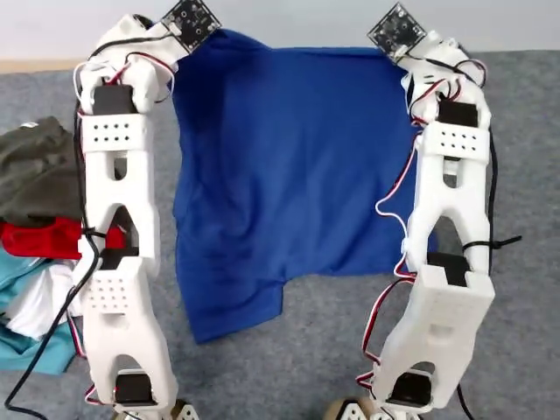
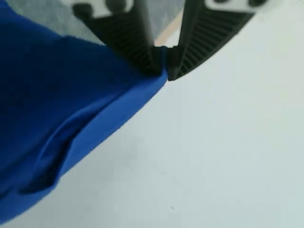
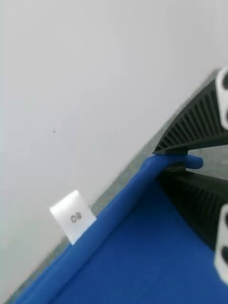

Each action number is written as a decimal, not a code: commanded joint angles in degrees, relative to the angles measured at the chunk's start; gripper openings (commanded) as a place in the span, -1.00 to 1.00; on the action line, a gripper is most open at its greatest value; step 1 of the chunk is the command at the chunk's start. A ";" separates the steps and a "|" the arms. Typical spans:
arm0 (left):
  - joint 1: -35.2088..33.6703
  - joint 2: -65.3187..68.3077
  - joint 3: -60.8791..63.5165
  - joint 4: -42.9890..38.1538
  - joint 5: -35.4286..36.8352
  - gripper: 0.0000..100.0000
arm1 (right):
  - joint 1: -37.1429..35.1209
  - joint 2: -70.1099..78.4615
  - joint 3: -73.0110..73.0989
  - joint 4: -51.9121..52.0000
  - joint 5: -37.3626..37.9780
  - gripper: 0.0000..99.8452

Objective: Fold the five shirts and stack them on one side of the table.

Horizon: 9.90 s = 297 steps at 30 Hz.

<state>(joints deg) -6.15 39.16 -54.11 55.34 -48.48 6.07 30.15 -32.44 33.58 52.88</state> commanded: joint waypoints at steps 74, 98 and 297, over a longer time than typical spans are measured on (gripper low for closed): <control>22.07 -60.48 93.41 45.10 -2.29 -0.97 | 3.91 -16.31 5.10 65.36 5.27 -0.98; 9.41 -60.04 71.25 41.67 6.42 -0.79 | 5.49 -22.37 5.10 65.10 4.84 -0.61; 17.05 -0.97 22.20 45.27 31.91 -0.99 | 0.84 12.62 -20.40 49.10 -32.62 -0.67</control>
<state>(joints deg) 10.46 42.33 -31.78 98.86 -16.66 7.56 44.48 -47.03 76.66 20.53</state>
